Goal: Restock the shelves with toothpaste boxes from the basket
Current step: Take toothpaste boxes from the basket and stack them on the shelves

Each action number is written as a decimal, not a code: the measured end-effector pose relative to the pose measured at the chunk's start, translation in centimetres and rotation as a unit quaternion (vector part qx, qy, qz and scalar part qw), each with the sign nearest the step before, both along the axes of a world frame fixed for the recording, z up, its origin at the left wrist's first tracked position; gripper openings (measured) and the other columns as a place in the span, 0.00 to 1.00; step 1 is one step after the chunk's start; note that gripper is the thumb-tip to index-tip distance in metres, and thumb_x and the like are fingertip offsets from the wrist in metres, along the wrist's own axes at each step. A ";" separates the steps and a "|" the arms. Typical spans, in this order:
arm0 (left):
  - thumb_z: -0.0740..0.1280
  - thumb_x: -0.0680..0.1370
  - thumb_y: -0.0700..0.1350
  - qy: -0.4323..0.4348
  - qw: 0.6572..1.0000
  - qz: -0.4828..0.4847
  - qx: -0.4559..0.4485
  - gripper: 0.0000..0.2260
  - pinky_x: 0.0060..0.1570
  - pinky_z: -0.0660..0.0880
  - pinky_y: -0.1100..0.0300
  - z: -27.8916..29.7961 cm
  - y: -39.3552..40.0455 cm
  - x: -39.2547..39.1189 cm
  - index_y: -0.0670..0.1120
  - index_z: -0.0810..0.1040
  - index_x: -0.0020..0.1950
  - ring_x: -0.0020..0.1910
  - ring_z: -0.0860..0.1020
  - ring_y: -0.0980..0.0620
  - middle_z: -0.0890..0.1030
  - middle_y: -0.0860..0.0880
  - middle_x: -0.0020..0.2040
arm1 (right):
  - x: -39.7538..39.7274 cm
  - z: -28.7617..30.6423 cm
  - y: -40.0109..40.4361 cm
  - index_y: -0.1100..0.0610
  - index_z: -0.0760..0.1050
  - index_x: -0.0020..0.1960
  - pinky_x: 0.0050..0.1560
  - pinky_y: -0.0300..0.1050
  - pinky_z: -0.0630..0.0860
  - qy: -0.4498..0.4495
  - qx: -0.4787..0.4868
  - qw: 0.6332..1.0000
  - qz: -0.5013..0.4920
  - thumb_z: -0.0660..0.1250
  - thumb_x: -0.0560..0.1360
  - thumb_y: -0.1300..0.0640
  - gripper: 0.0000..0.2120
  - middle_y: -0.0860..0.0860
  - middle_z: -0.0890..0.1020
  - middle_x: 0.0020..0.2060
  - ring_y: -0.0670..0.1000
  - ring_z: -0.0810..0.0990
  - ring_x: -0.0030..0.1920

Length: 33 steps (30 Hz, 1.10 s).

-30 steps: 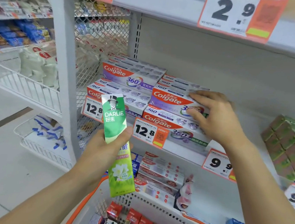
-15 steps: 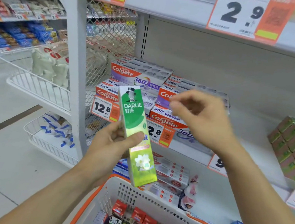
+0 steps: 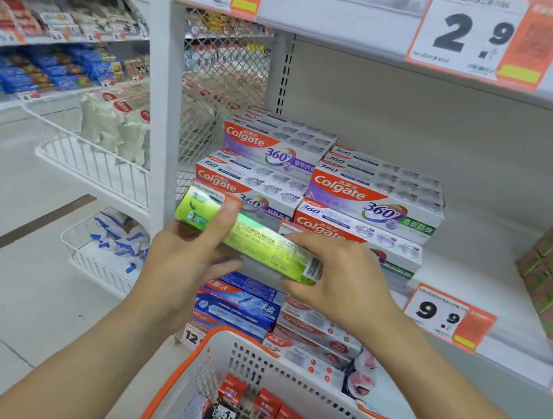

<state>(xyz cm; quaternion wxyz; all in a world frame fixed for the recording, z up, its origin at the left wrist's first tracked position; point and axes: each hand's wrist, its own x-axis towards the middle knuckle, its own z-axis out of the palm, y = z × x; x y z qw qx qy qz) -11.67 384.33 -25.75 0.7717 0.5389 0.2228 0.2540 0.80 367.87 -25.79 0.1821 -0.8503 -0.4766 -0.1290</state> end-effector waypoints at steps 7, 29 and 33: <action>0.73 0.69 0.48 -0.075 0.996 0.000 -0.048 0.21 0.39 0.84 0.56 0.9 1.1 -0.4 0.41 0.78 0.59 0.48 0.86 0.45 0.86 0.42 0.53 | 0.6 1.5 -0.7 0.42 0.80 0.60 0.56 0.42 0.77 0.298 0.063 0.952 0.031 0.79 0.60 0.35 0.31 0.39 0.83 0.53 0.40 0.81 0.52; 0.69 0.73 0.43 -0.085 0.995 -0.005 -0.052 0.21 0.53 0.79 0.45 0.0 -0.2 1.1 0.36 0.74 0.64 0.45 0.85 0.49 0.86 0.45 0.48 | 1.6 2.4 -2.2 0.43 0.78 0.62 0.50 0.51 0.81 0.396 0.026 0.910 0.119 0.80 0.65 0.43 0.27 0.52 0.85 0.48 0.51 0.83 0.45; 0.68 0.76 0.46 -0.115 0.992 0.003 -0.059 0.21 0.57 0.81 0.48 0.5 0.5 1.9 0.36 0.73 0.65 0.55 0.84 0.47 0.84 0.42 0.57 | 0.9 3.8 -1.6 0.45 0.82 0.60 0.49 0.44 0.79 0.297 0.096 0.944 0.104 0.78 0.69 0.46 0.20 0.45 0.86 0.46 0.44 0.84 0.46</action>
